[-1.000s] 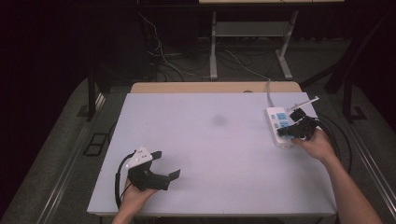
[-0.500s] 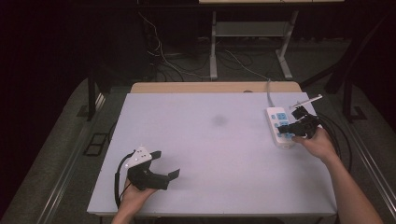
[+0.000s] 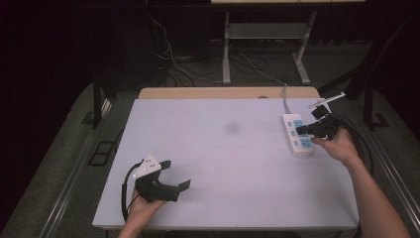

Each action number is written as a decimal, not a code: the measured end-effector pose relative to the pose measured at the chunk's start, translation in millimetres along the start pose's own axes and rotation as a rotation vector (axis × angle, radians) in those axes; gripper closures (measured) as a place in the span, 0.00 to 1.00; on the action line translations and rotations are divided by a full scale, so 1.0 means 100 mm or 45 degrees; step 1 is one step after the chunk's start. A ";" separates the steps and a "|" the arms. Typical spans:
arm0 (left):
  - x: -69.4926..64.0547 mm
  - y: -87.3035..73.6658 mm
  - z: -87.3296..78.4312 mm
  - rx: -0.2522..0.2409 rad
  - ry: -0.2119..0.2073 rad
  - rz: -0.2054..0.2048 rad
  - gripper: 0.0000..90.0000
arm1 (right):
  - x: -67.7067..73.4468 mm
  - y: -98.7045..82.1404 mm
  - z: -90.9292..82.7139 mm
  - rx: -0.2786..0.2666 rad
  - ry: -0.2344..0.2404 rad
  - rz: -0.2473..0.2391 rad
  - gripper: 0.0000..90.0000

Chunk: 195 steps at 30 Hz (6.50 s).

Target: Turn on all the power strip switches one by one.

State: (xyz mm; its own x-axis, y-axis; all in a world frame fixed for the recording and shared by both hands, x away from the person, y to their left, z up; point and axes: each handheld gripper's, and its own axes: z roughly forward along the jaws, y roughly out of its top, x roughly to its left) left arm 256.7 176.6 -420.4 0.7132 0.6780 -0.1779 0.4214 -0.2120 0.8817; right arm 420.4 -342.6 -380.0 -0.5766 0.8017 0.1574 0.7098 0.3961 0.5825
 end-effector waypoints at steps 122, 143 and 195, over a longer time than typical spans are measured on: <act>0.05 -0.01 -0.01 0.015 0.010 0.002 0.00 | -0.28 0.06 0.33 -0.002 0.001 0.164 1.00; 0.06 0.00 -0.01 0.004 0.012 -0.001 0.00 | -0.35 0.21 0.14 -0.050 -0.027 0.194 1.00; 0.05 0.00 0.01 0.014 0.012 0.016 0.00 | -0.39 0.21 0.54 -0.062 -0.035 0.254 1.00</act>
State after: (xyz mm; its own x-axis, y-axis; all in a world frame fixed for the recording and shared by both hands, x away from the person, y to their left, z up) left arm 260.7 179.6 -422.0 0.7134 0.6816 -0.1629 0.4186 -0.2279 0.8791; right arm 480.1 -341.3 -417.3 -0.4147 0.8743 0.2525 0.7882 0.2064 0.5797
